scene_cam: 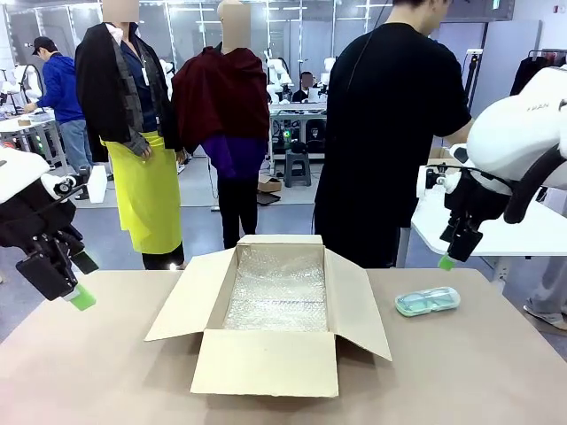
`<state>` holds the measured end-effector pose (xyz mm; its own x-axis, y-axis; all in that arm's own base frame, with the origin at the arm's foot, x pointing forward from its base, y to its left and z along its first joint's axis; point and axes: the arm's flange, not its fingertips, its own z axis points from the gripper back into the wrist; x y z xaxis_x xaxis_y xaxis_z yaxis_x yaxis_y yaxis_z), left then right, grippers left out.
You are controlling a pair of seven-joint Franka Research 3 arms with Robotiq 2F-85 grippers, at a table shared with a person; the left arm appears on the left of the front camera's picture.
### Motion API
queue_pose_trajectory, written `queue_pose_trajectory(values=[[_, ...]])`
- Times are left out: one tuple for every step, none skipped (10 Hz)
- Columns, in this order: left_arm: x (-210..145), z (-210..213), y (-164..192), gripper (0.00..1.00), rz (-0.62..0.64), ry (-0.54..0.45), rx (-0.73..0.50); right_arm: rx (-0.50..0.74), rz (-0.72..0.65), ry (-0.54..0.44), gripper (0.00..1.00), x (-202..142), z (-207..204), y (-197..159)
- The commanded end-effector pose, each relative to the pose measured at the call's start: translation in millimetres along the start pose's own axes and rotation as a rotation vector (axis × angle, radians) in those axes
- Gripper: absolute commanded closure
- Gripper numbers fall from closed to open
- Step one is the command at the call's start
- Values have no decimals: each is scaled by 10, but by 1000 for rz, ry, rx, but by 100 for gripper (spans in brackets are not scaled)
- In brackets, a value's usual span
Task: Pack the glasses set securely to prepare it for shipping.
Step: Place the Glasses case inside the Package Box.
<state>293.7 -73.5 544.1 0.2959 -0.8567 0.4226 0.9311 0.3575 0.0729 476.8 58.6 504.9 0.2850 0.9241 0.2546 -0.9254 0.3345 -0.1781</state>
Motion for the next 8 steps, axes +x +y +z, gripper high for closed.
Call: queue_pose_trajectory(values=[[11, 31, 16, 0, -2, -21, 13, -22, 207, 119, 0, 79, -142, -226], [11, 31, 16, 0, -2, -21, 13, -8, 256, 120, 0, 77, -249, -310], [11, 31, 16, 0, -2, -21, 13, 16, 304, 176, 0, 45, -426, -446], [11, 31, 16, 0, -2, -21, 13, 42, 302, 186, 0, 2, -613, -601], [11, 31, 16, 0, -2, -21, 13, 33, 300, 207, 0, -26, -791, -665], [11, 31, 16, 0, -2, -21, 13, 64, 296, 188, 0, -39, -929, -680], [11, 31, 16, 0, -2, -21, 13, 94, 278, 180, 0, -66, -1056, -714], [11, 31, 16, 0, -2, -21, 13, 82, 292, 197, 0, -84, -1184, -716]])
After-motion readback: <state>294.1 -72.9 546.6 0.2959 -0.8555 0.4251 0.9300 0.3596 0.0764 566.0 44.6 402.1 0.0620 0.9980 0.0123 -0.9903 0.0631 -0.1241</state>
